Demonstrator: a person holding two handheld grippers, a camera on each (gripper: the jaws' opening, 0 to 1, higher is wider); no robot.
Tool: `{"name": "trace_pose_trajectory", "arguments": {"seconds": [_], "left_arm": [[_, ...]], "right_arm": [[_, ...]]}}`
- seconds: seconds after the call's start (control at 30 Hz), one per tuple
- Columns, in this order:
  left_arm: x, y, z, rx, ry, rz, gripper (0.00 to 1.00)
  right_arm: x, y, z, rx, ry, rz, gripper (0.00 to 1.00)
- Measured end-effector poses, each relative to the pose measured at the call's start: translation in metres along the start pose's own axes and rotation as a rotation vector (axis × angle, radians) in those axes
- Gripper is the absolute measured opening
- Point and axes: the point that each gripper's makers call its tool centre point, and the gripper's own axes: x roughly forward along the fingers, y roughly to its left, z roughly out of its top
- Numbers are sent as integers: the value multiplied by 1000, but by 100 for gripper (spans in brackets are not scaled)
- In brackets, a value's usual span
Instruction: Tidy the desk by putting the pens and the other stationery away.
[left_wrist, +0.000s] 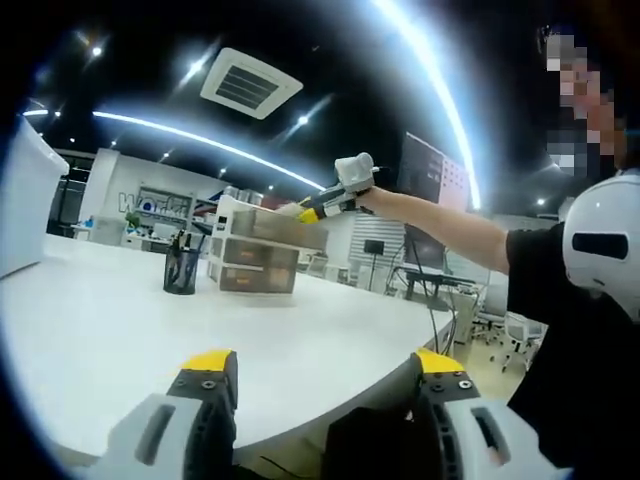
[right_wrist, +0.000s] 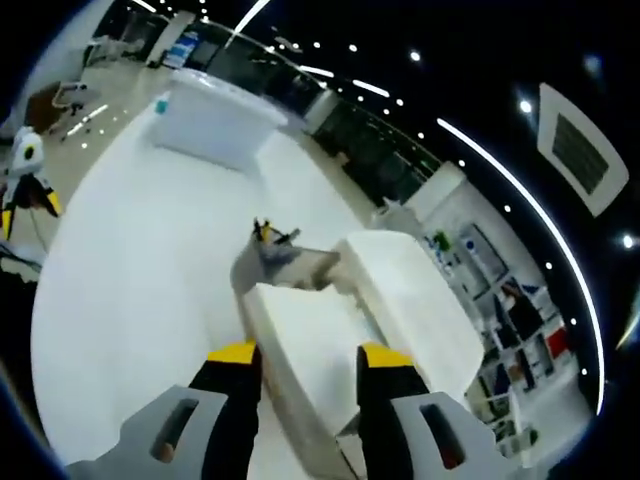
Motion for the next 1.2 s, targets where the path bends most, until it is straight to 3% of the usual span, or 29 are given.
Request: {"name": "trace_pose_trajectory", "arguments": {"seconds": [0.17,0.27,0.33,0.4,0.5,0.67,0.77,0.93,1.2], "left_arm": [[3,-5,-1,3,9,-10,69],[5,-8,-1,6,11,-13,69],[7,-11,-1,11,16,-17,69],[9,-13,-3,14,22,-20,69],[11,-17,-4,15,29,-27,69],[16,-25,-7,18,38,-44,69],[18,-28,-9,19,49,-52,69],[17,-29,-9,26,54,-53,68],[16,-28,-12,27,63,-56,68]], "right_arm": [[-16,6,9,29,-69,-16,34],[-25,8,11,45,-105,-39,38],[-34,14,16,87,-170,-48,43],[-41,17,12,97,-180,-68,43],[-51,14,9,175,-223,-123,43],[-66,7,-2,412,-321,-198,43],[-66,4,-14,484,-343,-233,43],[-57,6,-14,598,-385,-199,40],[-43,0,-11,622,-384,-225,36]]}}
